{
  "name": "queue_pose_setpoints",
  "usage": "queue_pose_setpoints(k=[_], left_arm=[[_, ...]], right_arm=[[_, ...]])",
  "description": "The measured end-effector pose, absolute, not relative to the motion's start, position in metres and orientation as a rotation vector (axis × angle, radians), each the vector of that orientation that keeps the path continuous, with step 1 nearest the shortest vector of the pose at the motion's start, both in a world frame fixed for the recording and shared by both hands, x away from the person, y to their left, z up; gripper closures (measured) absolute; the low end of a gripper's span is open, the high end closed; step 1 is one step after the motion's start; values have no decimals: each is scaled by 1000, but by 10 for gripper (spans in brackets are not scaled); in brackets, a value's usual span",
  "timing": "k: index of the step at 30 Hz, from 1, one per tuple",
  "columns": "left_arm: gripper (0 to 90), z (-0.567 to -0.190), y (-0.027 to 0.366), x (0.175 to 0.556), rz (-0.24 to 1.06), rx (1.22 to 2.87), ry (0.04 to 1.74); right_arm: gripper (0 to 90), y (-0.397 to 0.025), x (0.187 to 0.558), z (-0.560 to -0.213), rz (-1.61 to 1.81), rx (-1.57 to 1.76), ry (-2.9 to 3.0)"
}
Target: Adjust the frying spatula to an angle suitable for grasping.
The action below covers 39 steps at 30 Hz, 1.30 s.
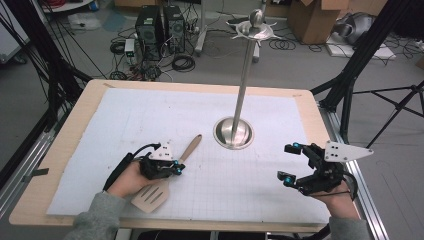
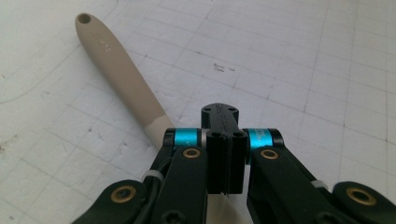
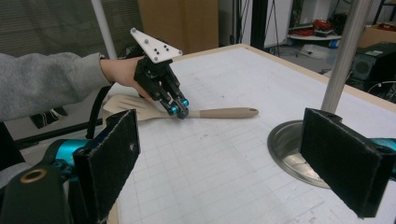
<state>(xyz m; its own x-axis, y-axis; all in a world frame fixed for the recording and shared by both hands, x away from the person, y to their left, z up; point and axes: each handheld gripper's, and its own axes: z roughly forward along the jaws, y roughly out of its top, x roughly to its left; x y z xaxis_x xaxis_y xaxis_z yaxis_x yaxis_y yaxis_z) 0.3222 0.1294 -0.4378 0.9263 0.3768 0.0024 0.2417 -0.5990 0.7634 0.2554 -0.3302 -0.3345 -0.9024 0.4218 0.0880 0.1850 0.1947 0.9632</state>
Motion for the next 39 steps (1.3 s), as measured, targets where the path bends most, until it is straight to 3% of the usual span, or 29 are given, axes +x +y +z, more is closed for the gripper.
queue_pose_setpoints(k=[22, 39], left_arm=[[896, -441, 136, 316, 223, 2273, 410], [896, -441, 164, 313, 240, 2242, 427]], right_arm=[[115, -324, 262, -335, 1793, 572, 2288], [114, -319, 267, -336, 1805, 561, 2300]])
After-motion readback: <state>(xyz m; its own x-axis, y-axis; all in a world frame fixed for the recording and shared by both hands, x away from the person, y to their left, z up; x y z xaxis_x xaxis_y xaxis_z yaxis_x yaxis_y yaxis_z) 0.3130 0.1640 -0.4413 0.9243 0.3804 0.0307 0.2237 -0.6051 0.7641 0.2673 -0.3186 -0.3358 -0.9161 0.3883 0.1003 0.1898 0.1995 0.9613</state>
